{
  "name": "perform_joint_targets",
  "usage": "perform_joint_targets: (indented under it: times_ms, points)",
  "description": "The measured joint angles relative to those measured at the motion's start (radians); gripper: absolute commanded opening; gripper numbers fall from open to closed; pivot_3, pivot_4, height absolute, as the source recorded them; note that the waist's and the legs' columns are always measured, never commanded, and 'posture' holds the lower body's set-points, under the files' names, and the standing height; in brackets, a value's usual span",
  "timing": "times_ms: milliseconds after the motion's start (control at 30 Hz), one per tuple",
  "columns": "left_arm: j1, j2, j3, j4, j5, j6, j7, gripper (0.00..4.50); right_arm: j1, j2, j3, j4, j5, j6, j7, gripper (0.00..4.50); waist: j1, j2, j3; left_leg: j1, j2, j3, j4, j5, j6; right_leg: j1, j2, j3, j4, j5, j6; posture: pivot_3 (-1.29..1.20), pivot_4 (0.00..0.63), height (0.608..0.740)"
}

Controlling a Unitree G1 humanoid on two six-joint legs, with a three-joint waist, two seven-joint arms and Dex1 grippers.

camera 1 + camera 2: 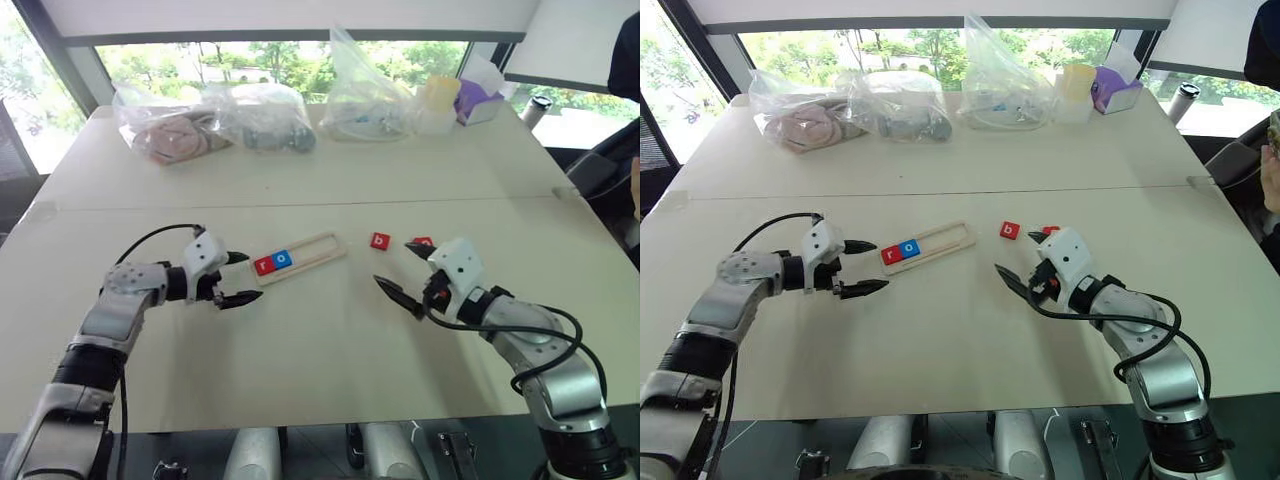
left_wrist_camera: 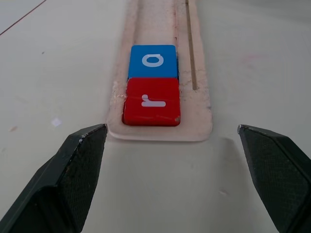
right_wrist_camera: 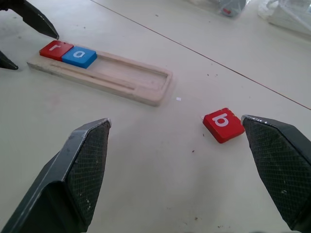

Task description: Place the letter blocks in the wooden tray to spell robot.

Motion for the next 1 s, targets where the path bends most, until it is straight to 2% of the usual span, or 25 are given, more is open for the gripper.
perform_joint_targets:
  times_ms: [133,333,800,900,933,1000]
  points:
    - [-0.085,-0.038,-0.013,0.147,0.039,-0.099,-0.026,4.5,0.007,0.001,0.008,0.0,-0.007,-0.003,-0.018,4.42,-0.001,0.0,0.0,0.0,0.0,0.0,0.0,0.0,0.0,0.001,0.0,0.0,0.001,0.0,0.0,0.0,0.15,0.74]
    - [-0.135,-0.069,-0.015,0.263,0.061,-0.191,-0.036,4.5,0.012,0.002,0.012,0.0,-0.02,-0.009,-0.03,4.42,0.001,0.0,-0.001,0.003,0.0,-0.001,0.002,0.0,0.0,0.003,0.0,0.0,0.002,0.0,0.0,0.0,0.15,0.74]
    - [-0.191,-0.088,-0.013,0.378,0.067,-0.203,-0.114,4.5,0.009,0.001,0.018,0.0,-0.032,-0.013,-0.039,4.42,-0.001,0.0,-0.002,0.004,0.0,-0.001,0.002,0.0,0.0,0.005,0.0,0.0,0.002,0.0,0.0,0.0,0.15,0.74]
    - [-0.194,-0.092,-0.013,0.387,0.07,-0.205,-0.13,3.62,0.006,0.001,0.021,0.0,-0.034,-0.015,-0.039,4.5,-0.002,0.0,-0.002,0.004,0.0,-0.001,0.002,0.0,0.0,0.005,0.0,0.0,0.002,0.0,0.0,0.0,0.15,0.74]
    - [-0.194,-0.094,-0.013,0.388,0.071,-0.207,-0.137,3.19,0.006,0.001,0.022,0.0,-0.035,-0.015,-0.039,4.5,-0.001,0.0,-0.002,0.004,0.0,-0.001,0.002,0.0,0.0,0.005,0.0,0.0,0.002,0.0,0.0,0.0,0.15,0.74]
    - [-0.196,-0.095,-0.013,0.389,0.076,-0.211,-0.138,3.12,0.006,0.001,0.022,0.0,-0.039,-0.015,-0.039,4.5,-0.001,0.0,-0.003,0.004,0.0,-0.001,0.002,0.0,0.0,0.005,0.0,0.0,0.002,0.0,0.0,0.0,0.15,0.74]
